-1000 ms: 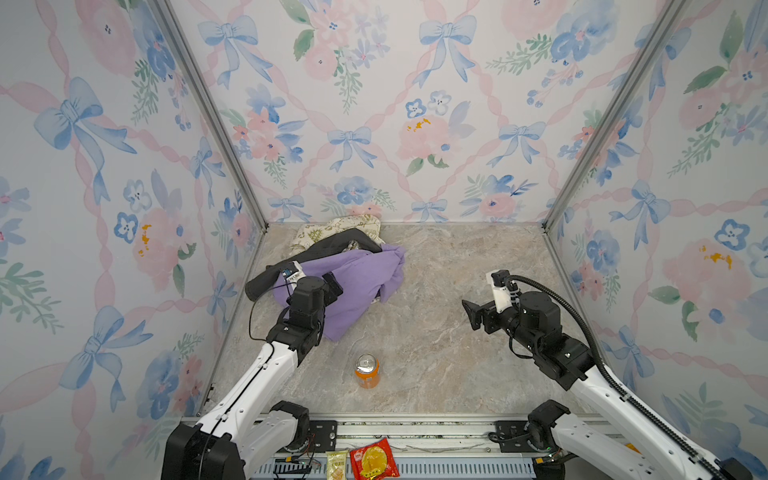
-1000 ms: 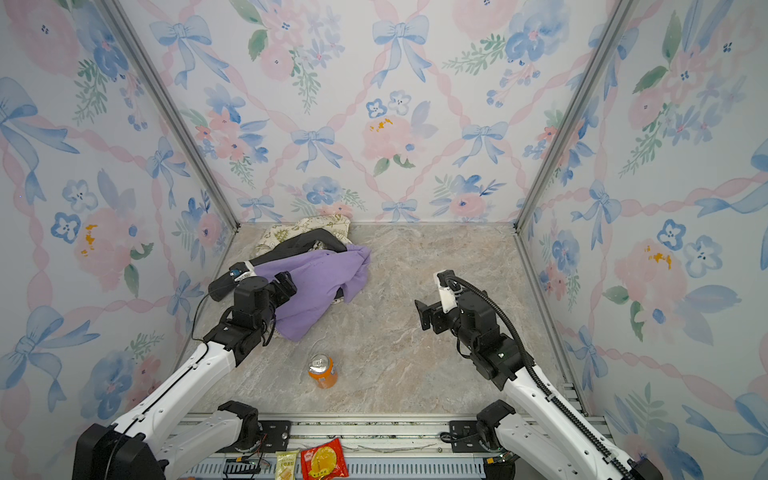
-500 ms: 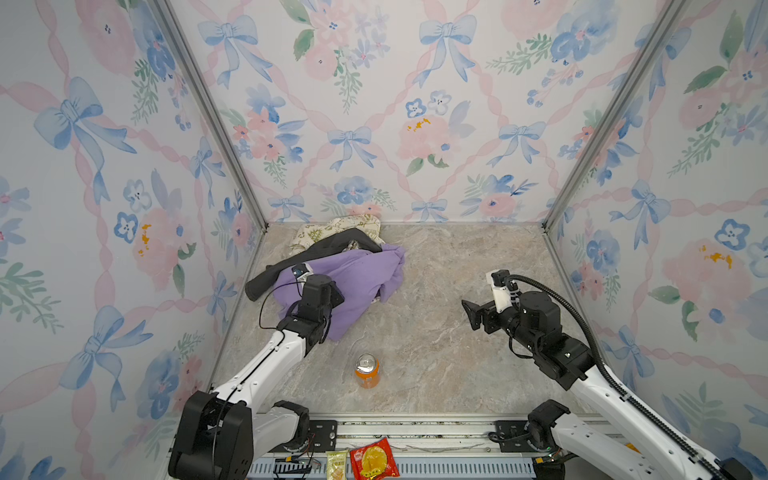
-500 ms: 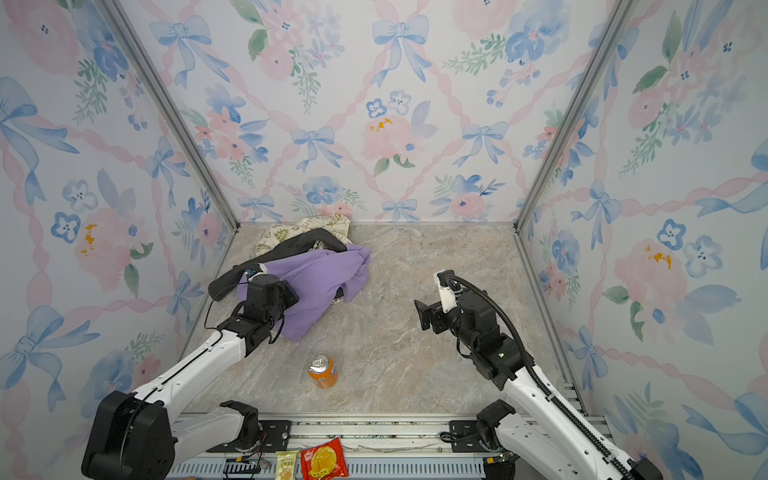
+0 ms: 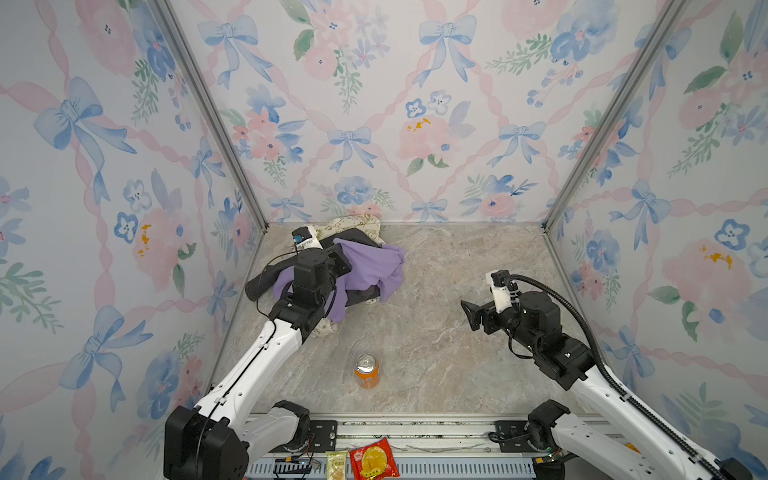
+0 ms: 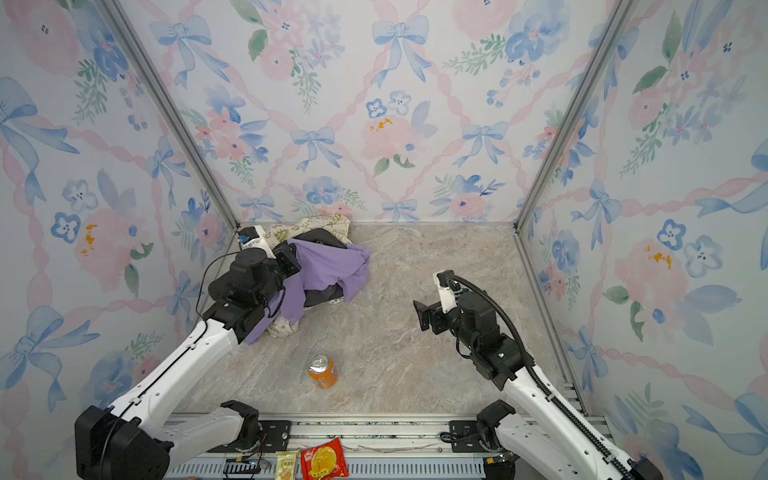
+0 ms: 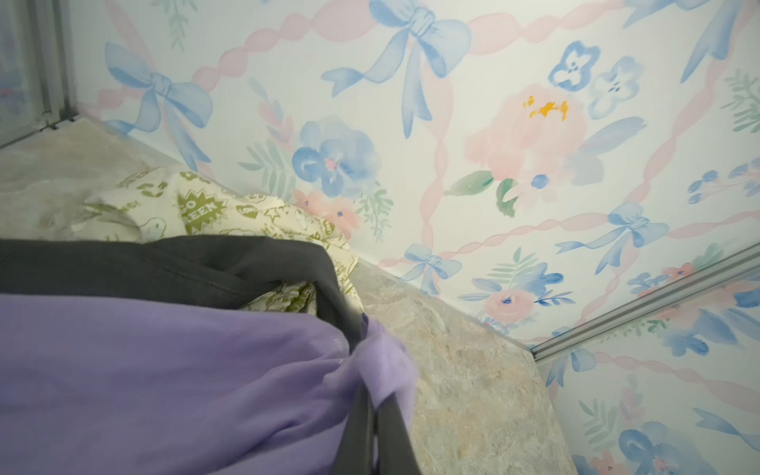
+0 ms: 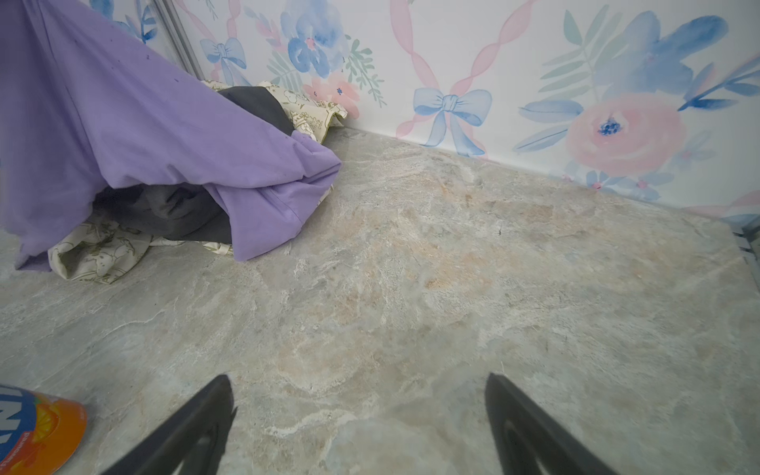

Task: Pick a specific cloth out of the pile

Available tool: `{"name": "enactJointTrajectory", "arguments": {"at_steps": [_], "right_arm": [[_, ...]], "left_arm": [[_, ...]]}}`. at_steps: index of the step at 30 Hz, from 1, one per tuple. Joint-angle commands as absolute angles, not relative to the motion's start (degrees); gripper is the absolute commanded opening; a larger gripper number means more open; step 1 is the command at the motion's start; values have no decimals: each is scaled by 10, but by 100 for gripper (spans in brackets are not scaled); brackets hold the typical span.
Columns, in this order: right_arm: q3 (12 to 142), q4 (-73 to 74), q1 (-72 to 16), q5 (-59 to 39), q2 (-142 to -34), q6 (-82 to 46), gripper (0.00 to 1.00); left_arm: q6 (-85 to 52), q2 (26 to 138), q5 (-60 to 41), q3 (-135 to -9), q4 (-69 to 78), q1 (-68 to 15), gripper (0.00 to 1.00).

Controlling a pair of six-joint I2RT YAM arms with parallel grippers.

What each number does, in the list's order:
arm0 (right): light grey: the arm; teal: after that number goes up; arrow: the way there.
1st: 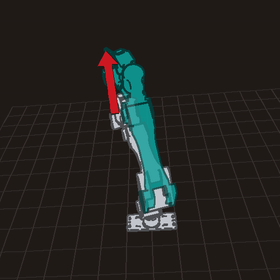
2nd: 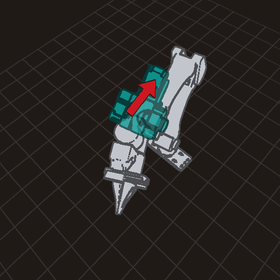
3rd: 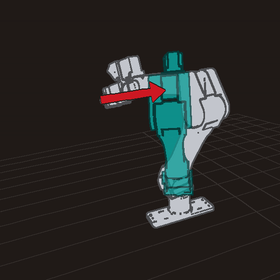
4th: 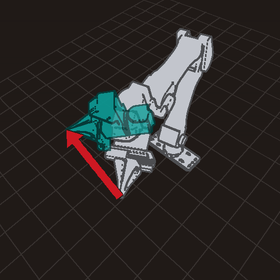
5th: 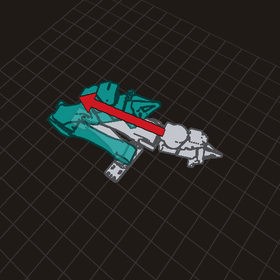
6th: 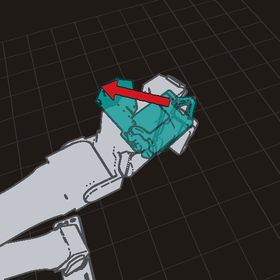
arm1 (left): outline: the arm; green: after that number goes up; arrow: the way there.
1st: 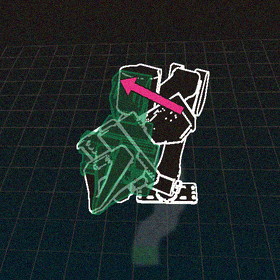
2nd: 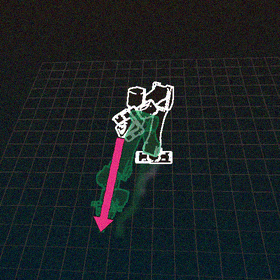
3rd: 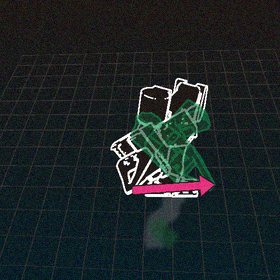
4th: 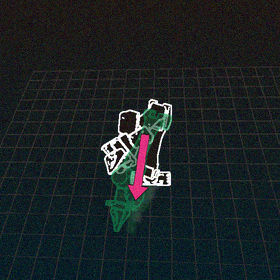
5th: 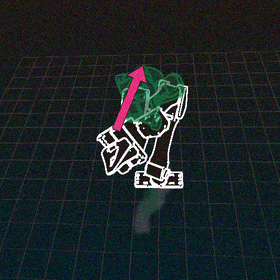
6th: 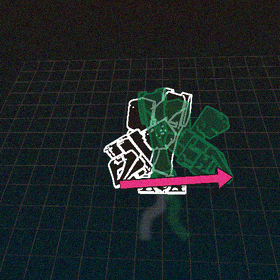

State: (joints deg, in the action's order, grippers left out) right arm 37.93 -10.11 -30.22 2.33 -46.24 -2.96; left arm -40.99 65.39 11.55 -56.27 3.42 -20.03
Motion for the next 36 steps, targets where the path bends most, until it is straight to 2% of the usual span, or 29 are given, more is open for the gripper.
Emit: {"name": "enactJointTrajectory", "arguments": {"at_steps": [1, 7, 12, 21, 22, 23, 26, 29, 30, 36], "right_arm": [[404, -91, -309, 7, -470, -46, 97], [431, -78, -318, -15, -505, -59, 97], [450, -81, -328, 7, -515, -70, 97], [438, -121, -323, 143, -441, -97, 97], [434, -126, -319, 153, -429, -102, 97], [431, -131, -315, 162, -420, -106, 97], [420, -144, -296, 172, -396, -124, 97], [409, -141, -281, 162, -383, -135, 97], [407, -138, -279, 155, -384, -137, 97], [407, -87, -282, 71, -437, -148, 97]], "left_arm": [[-373, 680, 100, -630, 57, -213, 0], [-330, 755, 87, -747, 57, -278, 0], [-304, 843, 68, -843, 56, -342, 0], [-263, 1028, 26, -967, 50, -442, 0], [-252, 1047, 25, -975, 42, -449, 5], [-242, 1062, 26, -983, 33, -454, 16], [-221, 1079, 68, -992, 1, -463, 61], [-216, 1040, 116, -957, 1, -461, 93], [-211, 1021, 129, -942, 1, -459, 98], [-252, 887, 167, -805, 1, -423, 98]]}}
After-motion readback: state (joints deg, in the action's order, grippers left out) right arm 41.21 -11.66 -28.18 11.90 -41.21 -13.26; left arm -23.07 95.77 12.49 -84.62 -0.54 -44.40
